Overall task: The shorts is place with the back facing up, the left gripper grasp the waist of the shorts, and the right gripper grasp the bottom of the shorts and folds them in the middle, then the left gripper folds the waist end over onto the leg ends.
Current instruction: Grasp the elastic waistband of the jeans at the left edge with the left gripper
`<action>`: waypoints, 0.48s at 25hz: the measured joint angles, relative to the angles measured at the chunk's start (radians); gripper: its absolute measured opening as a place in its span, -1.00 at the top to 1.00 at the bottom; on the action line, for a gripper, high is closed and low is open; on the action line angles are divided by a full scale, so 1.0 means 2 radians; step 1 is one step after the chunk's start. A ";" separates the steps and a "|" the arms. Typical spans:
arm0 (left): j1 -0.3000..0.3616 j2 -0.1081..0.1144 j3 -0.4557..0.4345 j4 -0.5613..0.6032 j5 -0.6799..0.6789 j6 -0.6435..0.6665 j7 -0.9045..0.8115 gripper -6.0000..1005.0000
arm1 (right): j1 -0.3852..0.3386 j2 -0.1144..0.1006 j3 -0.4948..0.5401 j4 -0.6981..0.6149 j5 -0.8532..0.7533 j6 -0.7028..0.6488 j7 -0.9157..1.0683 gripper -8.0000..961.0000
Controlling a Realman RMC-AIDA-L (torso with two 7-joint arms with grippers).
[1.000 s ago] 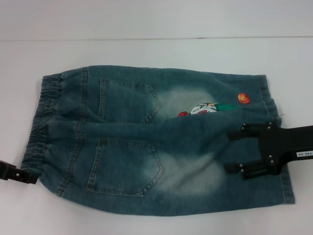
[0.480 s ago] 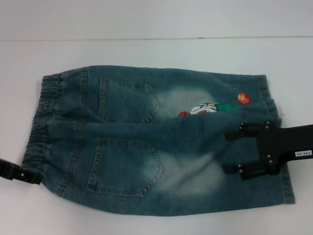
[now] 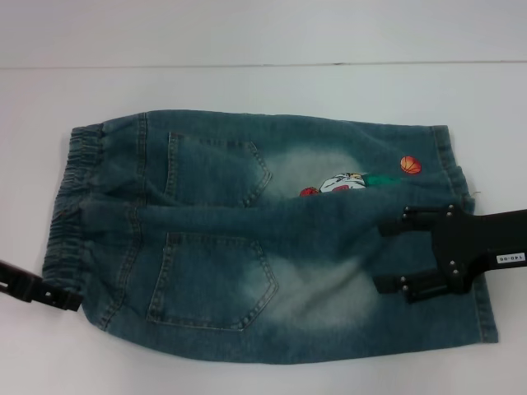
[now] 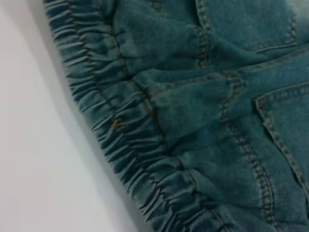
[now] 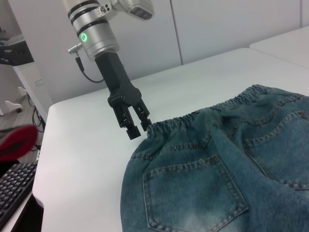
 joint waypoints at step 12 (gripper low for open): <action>-0.010 -0.006 0.002 0.002 -0.002 -0.011 0.003 -0.57 | 0.000 0.000 0.001 0.000 0.000 0.000 0.000 -0.96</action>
